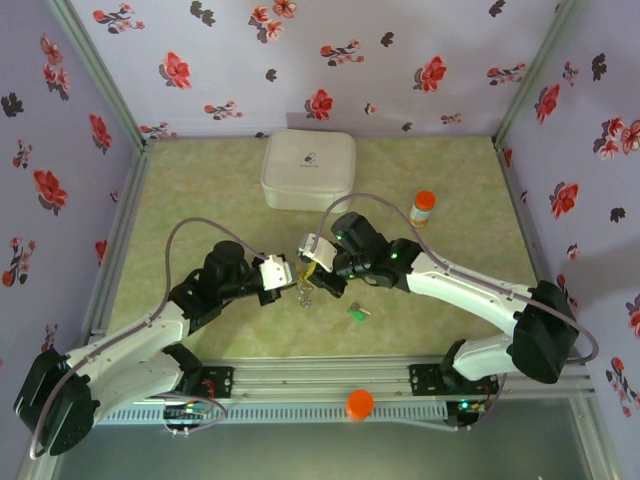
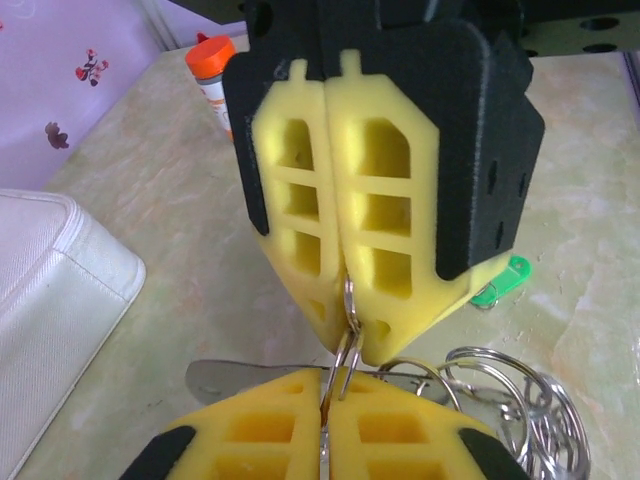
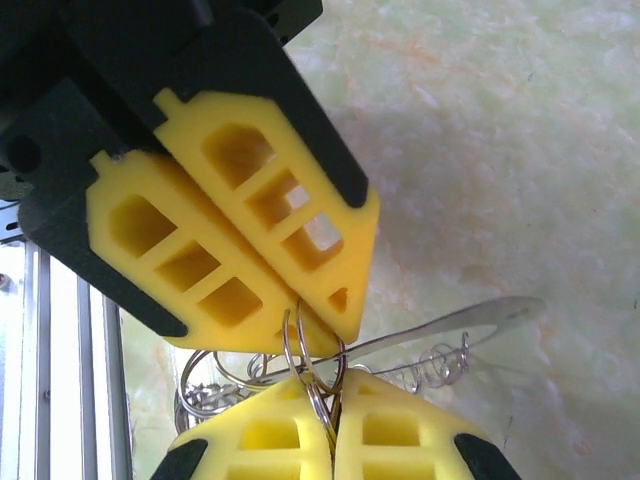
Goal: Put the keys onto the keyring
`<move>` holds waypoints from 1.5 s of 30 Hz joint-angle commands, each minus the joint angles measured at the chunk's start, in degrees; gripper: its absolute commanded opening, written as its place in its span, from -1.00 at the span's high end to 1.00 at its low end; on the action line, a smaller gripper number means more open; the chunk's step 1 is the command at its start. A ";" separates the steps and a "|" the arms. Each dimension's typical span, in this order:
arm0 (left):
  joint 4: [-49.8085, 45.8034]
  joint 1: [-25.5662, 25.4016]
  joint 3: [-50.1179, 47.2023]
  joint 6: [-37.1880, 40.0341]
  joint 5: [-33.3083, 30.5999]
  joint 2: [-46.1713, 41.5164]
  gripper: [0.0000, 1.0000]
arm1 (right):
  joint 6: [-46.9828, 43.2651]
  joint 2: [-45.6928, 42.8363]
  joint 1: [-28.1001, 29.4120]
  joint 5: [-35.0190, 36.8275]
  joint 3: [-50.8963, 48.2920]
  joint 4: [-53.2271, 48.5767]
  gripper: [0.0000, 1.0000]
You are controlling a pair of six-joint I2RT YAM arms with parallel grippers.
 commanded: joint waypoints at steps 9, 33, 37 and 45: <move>2.07 -0.52 2.06 0.41 0.12 -0.96 1.00 | -2.71 -2.80 0.76 -1.67 -1.70 2.73 0.93; 5.81 -0.35 -0.10 -0.29 0.90 -0.53 1.00 | -1.92 -8.14 -1.38 0.62 -7.39 5.02 0.44; 7.95 -0.36 -1.36 -0.15 1.65 -1.32 1.00 | -0.54 -11.05 -4.46 -4.71 -11.21 10.98 0.39; 12.26 -0.35 -3.35 1.33 2.40 -1.36 1.00 | 1.18 -15.78 -7.89 -12.17 -16.95 20.47 0.17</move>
